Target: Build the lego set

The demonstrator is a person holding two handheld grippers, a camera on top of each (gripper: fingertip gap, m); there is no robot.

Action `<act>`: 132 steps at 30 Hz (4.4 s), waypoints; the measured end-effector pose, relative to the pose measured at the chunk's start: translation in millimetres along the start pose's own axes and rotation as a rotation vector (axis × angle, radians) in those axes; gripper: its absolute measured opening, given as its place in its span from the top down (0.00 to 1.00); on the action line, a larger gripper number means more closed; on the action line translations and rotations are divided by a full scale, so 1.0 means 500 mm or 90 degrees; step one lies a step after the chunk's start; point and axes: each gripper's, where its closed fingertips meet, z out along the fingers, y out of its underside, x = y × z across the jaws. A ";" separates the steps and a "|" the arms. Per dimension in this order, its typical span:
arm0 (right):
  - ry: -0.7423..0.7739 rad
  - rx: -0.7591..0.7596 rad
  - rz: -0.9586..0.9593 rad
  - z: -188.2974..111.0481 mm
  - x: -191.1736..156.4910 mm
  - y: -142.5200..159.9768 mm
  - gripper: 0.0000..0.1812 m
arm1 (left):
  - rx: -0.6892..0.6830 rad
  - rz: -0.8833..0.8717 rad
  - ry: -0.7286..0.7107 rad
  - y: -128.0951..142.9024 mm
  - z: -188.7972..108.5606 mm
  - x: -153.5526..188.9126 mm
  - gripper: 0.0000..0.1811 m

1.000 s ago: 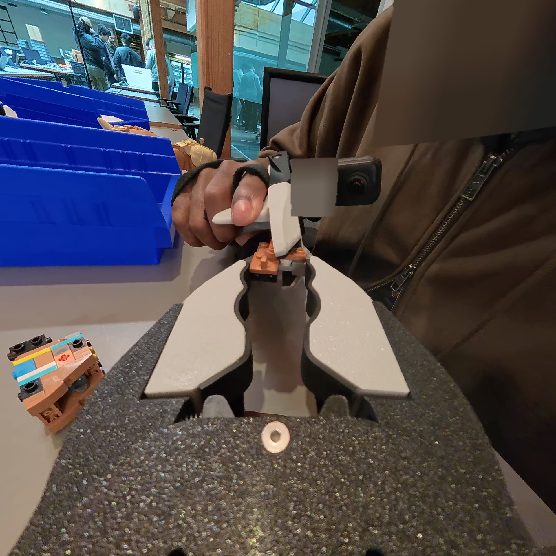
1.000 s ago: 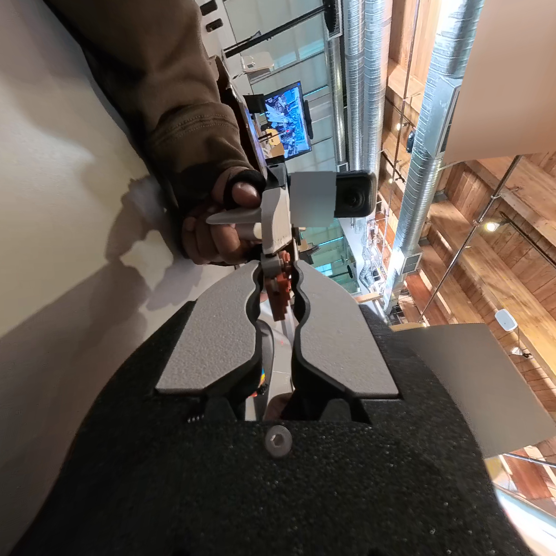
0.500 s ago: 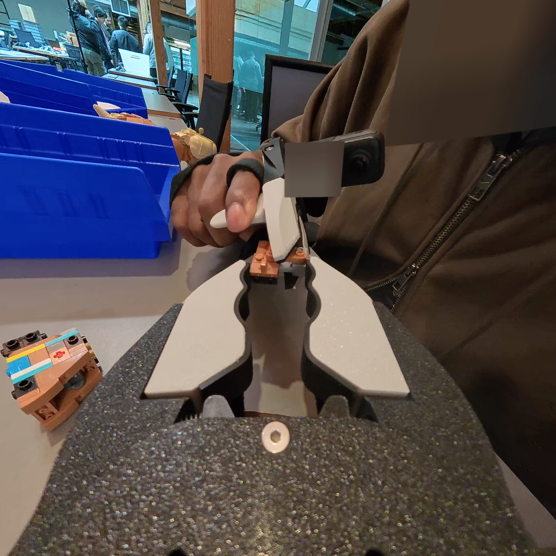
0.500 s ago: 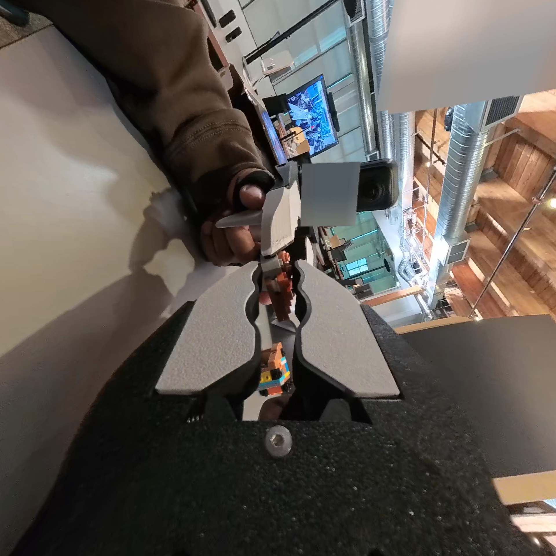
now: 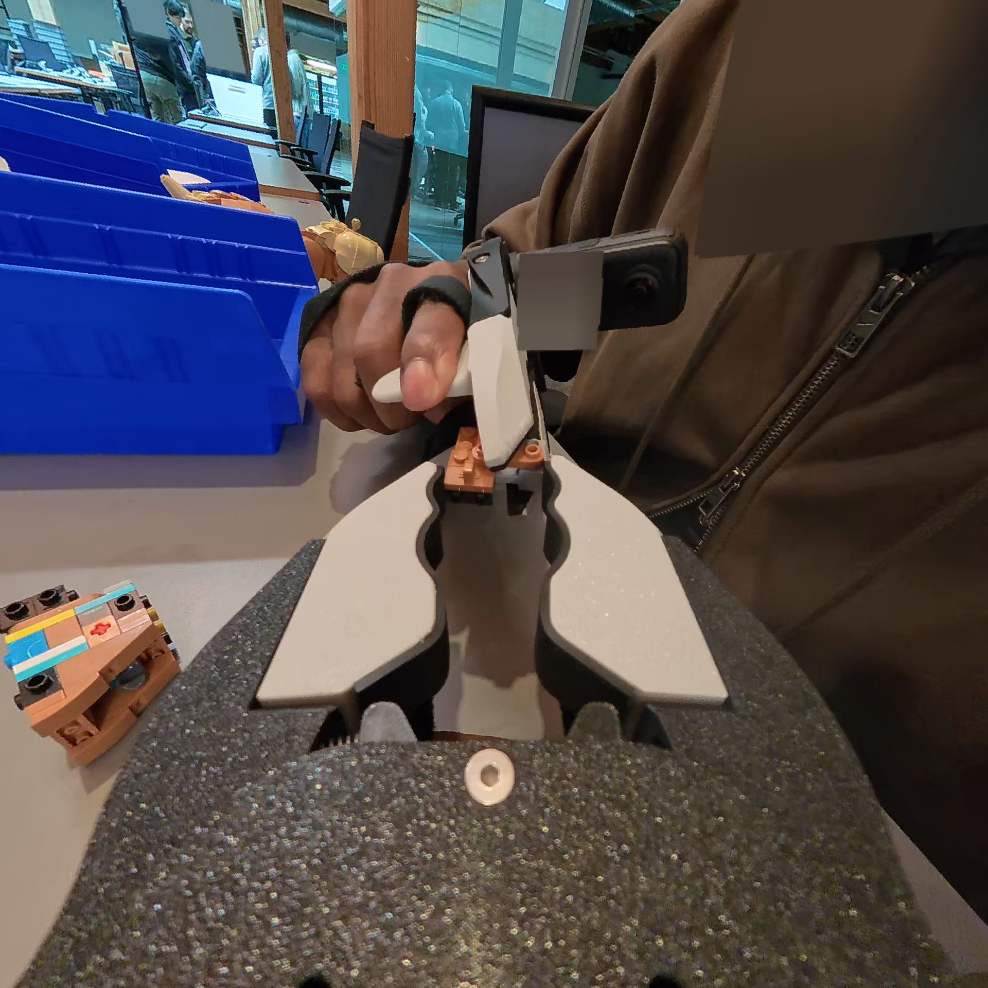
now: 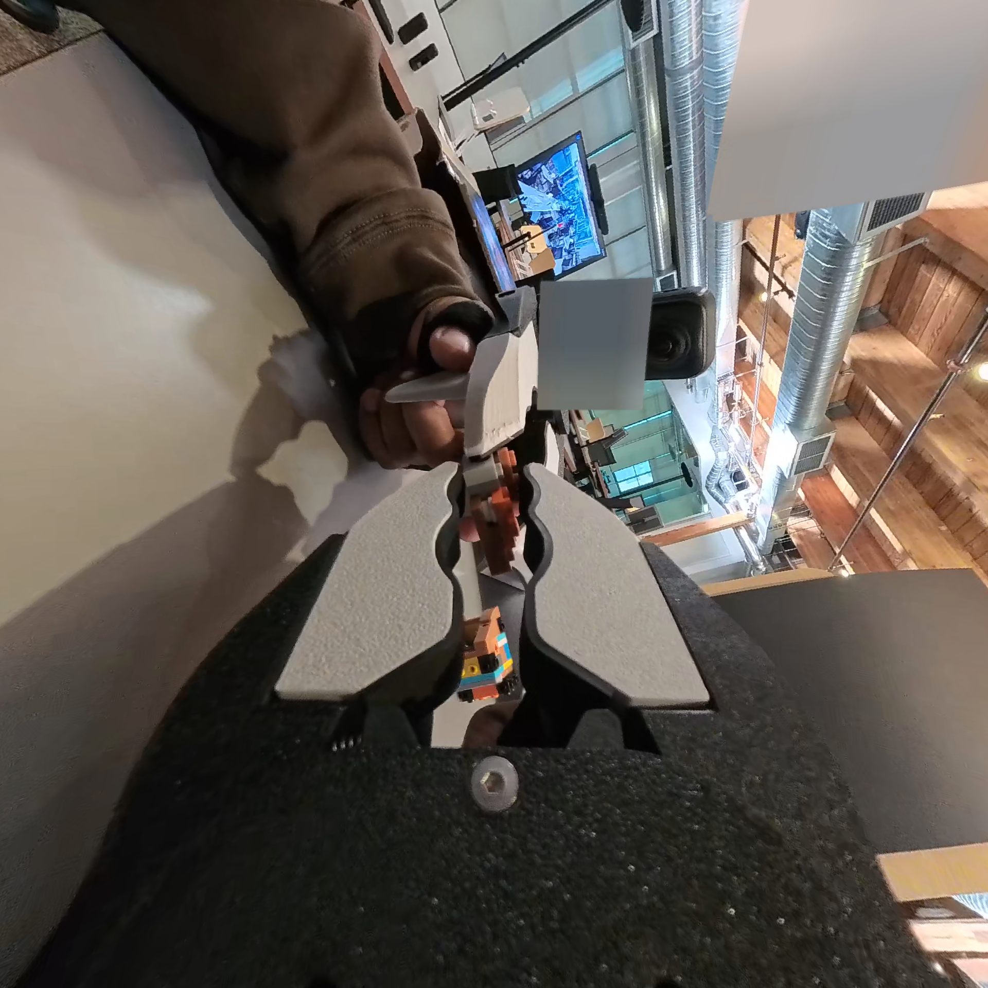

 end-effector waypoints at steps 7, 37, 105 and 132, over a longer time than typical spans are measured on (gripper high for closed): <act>-0.015 -0.004 0.001 -0.001 -0.004 0.001 0.91 | -0.007 -0.002 0.004 0.003 0.002 0.001 0.81; 0.130 0.017 -0.020 -0.011 0.051 0.004 0.90 | 0.062 -0.083 -0.004 -0.025 0.024 -0.009 0.80; -0.048 -0.399 0.303 -0.095 -0.039 0.229 0.85 | -0.408 -0.006 -0.281 0.179 -0.063 -0.064 0.76; 0.024 -0.409 0.466 -0.044 0.048 0.306 0.77 | -0.236 0.049 -0.606 -0.047 -0.241 -0.227 0.68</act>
